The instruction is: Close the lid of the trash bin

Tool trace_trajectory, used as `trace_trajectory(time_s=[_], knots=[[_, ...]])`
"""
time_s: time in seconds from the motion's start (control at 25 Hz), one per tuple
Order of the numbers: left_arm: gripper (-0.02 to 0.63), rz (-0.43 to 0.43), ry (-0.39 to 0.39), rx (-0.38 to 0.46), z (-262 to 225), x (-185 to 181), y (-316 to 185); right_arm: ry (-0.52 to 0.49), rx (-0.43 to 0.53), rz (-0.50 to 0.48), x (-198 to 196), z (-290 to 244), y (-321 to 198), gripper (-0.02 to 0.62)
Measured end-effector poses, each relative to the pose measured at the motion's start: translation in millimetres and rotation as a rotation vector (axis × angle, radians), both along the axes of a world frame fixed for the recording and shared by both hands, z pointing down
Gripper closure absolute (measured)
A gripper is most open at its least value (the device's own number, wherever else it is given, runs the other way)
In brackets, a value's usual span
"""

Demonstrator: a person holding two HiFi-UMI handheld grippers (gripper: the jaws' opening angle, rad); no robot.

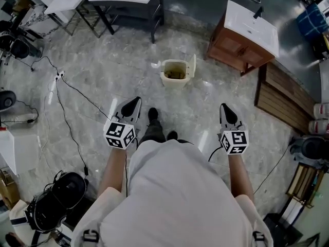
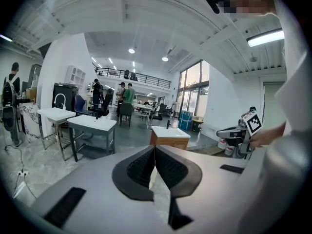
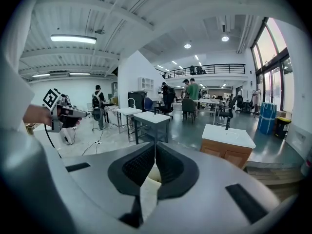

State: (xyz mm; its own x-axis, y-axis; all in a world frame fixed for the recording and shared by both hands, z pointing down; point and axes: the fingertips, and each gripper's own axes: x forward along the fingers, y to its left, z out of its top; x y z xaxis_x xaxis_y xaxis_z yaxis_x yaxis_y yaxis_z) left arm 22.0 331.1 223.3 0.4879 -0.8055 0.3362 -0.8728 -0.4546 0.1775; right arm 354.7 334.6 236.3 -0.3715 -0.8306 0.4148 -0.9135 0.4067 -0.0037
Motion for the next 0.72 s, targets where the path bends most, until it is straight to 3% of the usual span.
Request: trace_trajectory(time_s=[0.72], knots=[[0.588, 0.138, -0.002, -0.040, 17, -38, -109, 0.039, -0.053, 0.095, -53, 10, -75, 0.565]])
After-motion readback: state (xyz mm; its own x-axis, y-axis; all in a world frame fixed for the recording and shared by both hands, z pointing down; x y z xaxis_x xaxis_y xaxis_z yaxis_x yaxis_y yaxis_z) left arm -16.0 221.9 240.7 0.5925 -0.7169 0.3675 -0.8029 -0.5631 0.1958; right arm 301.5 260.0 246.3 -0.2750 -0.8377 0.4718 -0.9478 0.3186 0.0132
